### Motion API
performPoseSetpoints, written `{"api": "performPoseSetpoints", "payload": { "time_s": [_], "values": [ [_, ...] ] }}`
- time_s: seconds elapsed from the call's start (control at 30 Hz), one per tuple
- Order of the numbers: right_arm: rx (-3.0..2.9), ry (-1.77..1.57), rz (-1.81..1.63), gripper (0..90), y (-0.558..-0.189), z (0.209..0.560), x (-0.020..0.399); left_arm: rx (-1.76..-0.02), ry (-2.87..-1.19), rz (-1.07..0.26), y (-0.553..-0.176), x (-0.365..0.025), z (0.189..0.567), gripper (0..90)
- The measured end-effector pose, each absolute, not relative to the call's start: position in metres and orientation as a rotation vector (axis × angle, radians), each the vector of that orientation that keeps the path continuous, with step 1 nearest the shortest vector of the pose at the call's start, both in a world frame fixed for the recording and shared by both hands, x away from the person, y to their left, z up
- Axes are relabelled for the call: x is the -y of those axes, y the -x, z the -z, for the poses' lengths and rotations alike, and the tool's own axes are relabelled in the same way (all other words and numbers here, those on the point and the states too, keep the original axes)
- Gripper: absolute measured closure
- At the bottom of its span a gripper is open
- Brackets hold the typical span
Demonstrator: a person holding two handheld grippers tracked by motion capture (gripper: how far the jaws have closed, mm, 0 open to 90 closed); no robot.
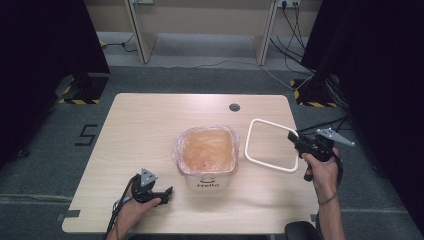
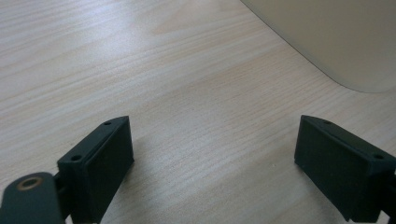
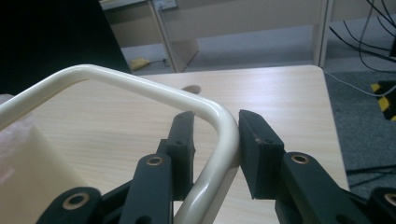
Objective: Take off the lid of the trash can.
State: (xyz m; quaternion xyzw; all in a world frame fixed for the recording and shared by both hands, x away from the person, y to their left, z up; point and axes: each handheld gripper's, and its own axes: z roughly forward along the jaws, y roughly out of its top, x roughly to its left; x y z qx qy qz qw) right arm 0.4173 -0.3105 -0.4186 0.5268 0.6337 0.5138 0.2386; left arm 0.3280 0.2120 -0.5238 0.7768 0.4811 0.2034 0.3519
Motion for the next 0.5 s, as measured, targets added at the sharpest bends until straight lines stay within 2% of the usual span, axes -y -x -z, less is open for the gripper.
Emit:
{"api": "performPoseSetpoints", "payload": {
  "time_s": [0.5],
  "values": [
    [-1.798,-1.447,-1.268,67.3,-0.426,0.452,0.311,-1.245,-2.01,-0.526,-0.328,-0.212,0.524,10.8]
  ]
}}
